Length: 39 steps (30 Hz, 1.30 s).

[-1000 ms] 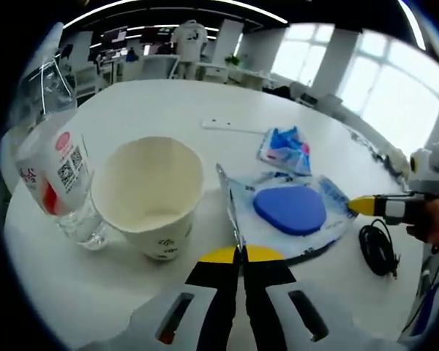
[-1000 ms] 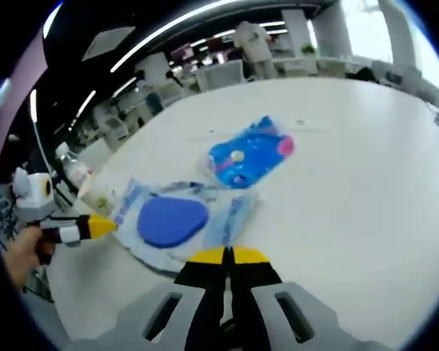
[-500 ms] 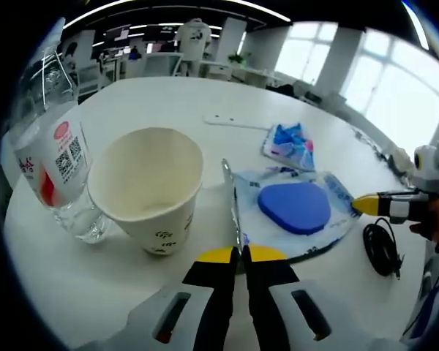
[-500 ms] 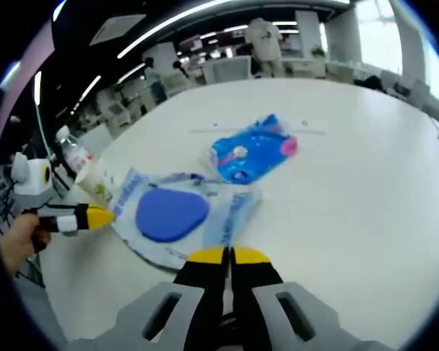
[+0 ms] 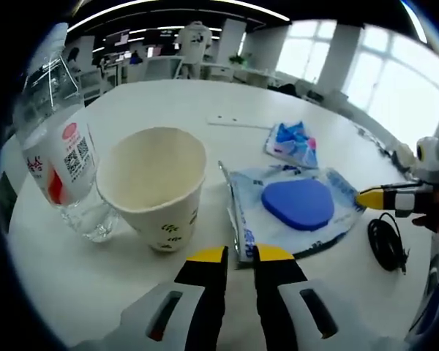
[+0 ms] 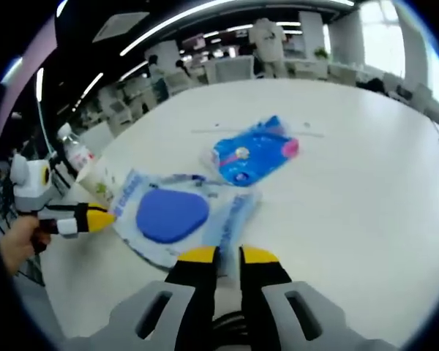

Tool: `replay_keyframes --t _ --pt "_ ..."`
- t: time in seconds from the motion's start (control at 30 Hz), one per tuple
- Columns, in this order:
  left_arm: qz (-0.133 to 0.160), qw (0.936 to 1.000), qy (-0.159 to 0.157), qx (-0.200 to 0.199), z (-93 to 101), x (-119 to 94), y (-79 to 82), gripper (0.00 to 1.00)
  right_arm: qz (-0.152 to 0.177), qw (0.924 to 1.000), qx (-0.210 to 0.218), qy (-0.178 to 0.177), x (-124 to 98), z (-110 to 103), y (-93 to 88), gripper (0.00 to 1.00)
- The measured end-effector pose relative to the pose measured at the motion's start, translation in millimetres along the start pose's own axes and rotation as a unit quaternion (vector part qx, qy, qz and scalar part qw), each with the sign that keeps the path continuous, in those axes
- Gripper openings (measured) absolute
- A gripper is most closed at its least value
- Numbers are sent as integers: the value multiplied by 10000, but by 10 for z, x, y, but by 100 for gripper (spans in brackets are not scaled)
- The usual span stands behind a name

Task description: Arrange the tabletop items into an orderly group along one side of the table until the central work area is clear of visible clutter.

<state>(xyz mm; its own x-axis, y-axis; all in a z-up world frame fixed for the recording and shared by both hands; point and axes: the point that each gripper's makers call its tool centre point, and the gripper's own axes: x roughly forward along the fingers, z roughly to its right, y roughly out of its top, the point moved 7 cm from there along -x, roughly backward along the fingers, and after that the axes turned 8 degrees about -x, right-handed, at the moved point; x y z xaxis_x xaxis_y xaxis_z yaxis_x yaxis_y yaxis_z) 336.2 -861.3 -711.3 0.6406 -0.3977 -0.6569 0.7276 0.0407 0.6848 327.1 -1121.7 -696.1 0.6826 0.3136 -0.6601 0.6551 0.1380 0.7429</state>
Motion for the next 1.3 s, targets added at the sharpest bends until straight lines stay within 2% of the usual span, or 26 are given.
replay_keyframes --t 0.1,0.2,0.4,0.6,0.8,1.03,1.2,1.3 --pt "-2 9999 53 160 21 -46 -19 16 176 9998 119 -12 -53 32 50 17" --pt "5 9999 28 112 51 -114 -33 18 282 9995 102 -31 -104 52 85 21" --pt "75 9994 112 319 74 -197 -21 29 444 9990 60 -62 -216 93 141 30" --pt "100 9986 37 509 150 -308 -23 40 770 9970 97 -67 -336 134 238 37" --pt "168 9984 -248 479 230 -413 -2 56 817 9966 -78 -85 -438 120 224 43" --pt "315 9977 -365 468 287 -467 56 67 776 9966 -267 5 -491 74 185 57" --pt "438 9968 -384 543 317 -477 114 74 735 9970 -249 68 -479 55 187 68" --pt "463 9968 -444 476 344 -456 178 79 791 9963 -279 165 -459 34 236 73"
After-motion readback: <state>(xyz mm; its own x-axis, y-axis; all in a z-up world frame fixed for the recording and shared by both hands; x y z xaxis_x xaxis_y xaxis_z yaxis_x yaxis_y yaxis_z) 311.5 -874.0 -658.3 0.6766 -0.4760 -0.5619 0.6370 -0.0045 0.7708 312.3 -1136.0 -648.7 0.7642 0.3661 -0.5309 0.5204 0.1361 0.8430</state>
